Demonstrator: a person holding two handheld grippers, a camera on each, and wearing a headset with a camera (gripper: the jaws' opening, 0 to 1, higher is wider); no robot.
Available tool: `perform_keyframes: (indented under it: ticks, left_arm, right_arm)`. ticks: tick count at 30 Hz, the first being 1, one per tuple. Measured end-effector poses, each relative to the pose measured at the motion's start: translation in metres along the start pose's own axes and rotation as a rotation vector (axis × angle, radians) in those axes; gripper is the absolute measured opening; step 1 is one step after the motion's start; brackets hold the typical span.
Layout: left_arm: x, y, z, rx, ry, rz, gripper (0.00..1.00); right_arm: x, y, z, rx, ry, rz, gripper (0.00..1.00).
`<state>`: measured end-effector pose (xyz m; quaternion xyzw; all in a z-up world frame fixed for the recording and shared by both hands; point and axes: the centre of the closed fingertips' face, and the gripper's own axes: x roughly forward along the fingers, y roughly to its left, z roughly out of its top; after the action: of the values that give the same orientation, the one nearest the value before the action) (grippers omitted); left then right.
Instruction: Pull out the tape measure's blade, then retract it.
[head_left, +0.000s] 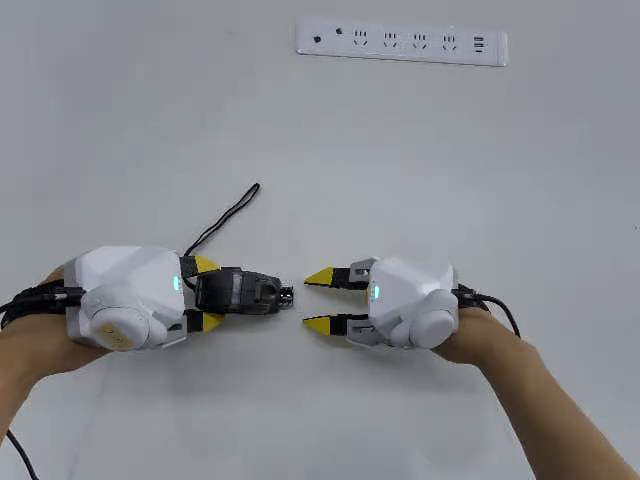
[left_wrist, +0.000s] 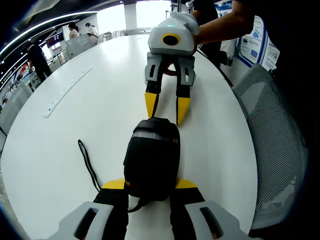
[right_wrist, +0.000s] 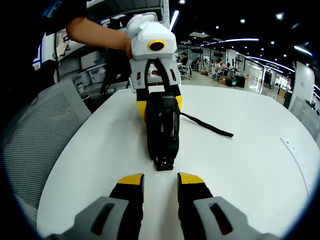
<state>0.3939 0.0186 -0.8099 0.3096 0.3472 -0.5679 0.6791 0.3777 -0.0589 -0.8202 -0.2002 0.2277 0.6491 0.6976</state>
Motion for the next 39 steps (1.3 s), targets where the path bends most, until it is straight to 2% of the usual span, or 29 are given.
perform_keyframes:
  ticks: [16, 39]
  left_arm:
    - [-0.001, -0.001, 0.001, -0.006, -0.007, -0.004, 0.29]
    - [0.000, -0.001, 0.000, -0.012, -0.029, -0.003, 0.28]
  right_arm:
    - [0.016, -0.003, 0.009, -0.001, -0.033, 0.023, 0.15]
    - [0.015, -0.003, 0.009, -0.040, -0.030, 0.028, 0.11]
